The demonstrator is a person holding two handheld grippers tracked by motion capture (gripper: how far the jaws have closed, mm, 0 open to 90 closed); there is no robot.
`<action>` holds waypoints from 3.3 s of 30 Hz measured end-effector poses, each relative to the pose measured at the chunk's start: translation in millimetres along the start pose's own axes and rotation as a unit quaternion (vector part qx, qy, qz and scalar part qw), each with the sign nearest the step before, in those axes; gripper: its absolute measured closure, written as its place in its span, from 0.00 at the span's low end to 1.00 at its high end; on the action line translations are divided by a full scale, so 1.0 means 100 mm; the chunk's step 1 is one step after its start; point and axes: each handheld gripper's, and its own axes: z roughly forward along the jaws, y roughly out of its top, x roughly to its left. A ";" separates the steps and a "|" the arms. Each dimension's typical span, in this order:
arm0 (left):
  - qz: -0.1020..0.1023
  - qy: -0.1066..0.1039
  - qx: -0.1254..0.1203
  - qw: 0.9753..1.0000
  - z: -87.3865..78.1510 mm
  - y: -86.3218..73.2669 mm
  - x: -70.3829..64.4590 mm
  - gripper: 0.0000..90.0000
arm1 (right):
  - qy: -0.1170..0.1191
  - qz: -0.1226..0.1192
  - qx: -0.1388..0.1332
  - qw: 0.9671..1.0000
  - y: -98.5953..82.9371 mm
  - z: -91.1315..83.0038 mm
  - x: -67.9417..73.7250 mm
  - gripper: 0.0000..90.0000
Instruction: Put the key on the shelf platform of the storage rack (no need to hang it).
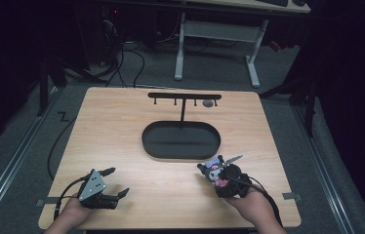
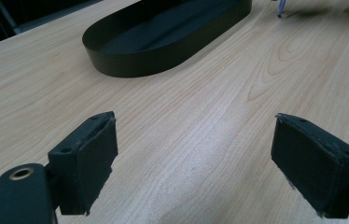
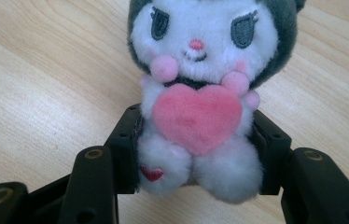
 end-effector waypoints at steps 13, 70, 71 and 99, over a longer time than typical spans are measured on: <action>-0.001 -0.001 0.001 1.000 0.00 0.00 0.00 0.17 | 0.002 0.010 -0.013 1.000 0.09 -0.01 -0.04 0.53; 0.002 0.003 -0.005 1.000 -0.02 -0.01 -0.01 0.17 | -0.004 -0.015 -0.034 0.999 1.04 0.02 -0.06 0.53; 0.002 0.005 -0.004 1.000 -0.01 -0.01 -0.01 0.17 | -0.002 -0.014 -0.036 0.999 1.06 0.04 -0.06 0.53; 0.003 -0.003 -0.004 1.000 -0.02 -0.01 -0.01 0.17 | -0.010 0.010 -0.026 1.000 1.57 0.35 -0.12 0.53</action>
